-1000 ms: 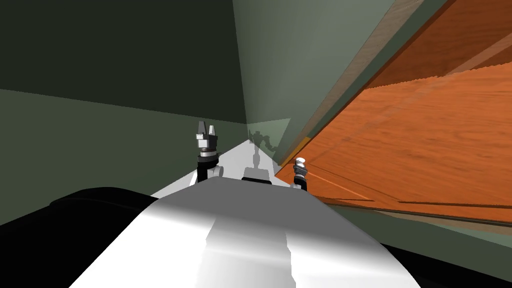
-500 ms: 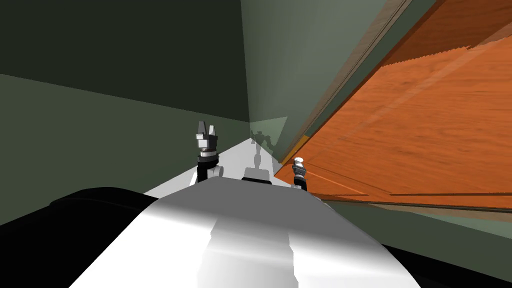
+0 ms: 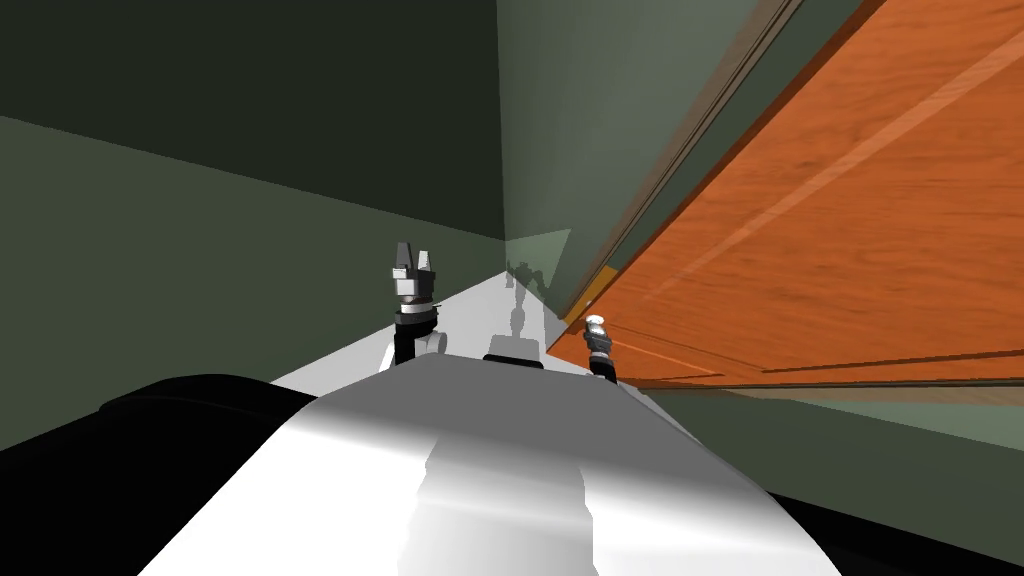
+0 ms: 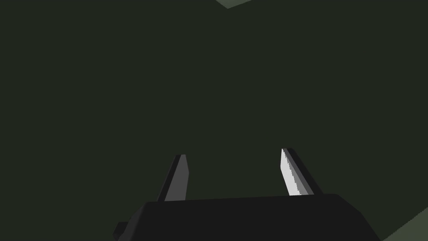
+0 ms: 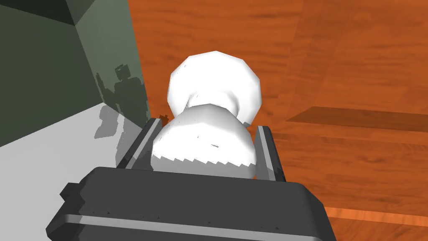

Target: Pull the door open

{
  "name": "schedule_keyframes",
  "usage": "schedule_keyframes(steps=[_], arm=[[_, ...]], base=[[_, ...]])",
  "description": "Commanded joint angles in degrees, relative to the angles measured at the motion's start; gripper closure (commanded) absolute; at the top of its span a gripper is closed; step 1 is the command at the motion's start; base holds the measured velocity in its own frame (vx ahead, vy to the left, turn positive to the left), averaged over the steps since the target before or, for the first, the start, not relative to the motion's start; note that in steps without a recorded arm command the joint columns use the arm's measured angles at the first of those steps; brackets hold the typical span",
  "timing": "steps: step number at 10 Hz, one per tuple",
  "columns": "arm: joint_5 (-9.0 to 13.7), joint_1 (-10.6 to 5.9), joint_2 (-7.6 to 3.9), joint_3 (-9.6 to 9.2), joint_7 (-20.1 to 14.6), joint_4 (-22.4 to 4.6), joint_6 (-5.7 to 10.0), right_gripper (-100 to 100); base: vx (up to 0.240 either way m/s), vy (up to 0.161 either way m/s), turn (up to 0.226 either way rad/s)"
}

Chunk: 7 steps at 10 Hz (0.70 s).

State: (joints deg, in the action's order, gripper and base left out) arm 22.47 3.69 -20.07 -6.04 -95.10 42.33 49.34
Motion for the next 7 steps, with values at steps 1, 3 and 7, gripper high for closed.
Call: schedule_keyframes(steps=[1, 3, 7], arm=[[-0.7, 0.84, -0.65, -1.08, -1.2, 1.1, 0.35, 100], [-0.9, 0.9, -0.81, -1.42, -1.5, 0.7, 0.45, 100], [-2.6, 3.07, -3.21, -4.21, -4.9, 1.5, 3.14, 100]], base=[[-0.238, -0.055, 0.076], [-0.158, -0.035, 0.051], [-0.213, -0.056, 0.122]])
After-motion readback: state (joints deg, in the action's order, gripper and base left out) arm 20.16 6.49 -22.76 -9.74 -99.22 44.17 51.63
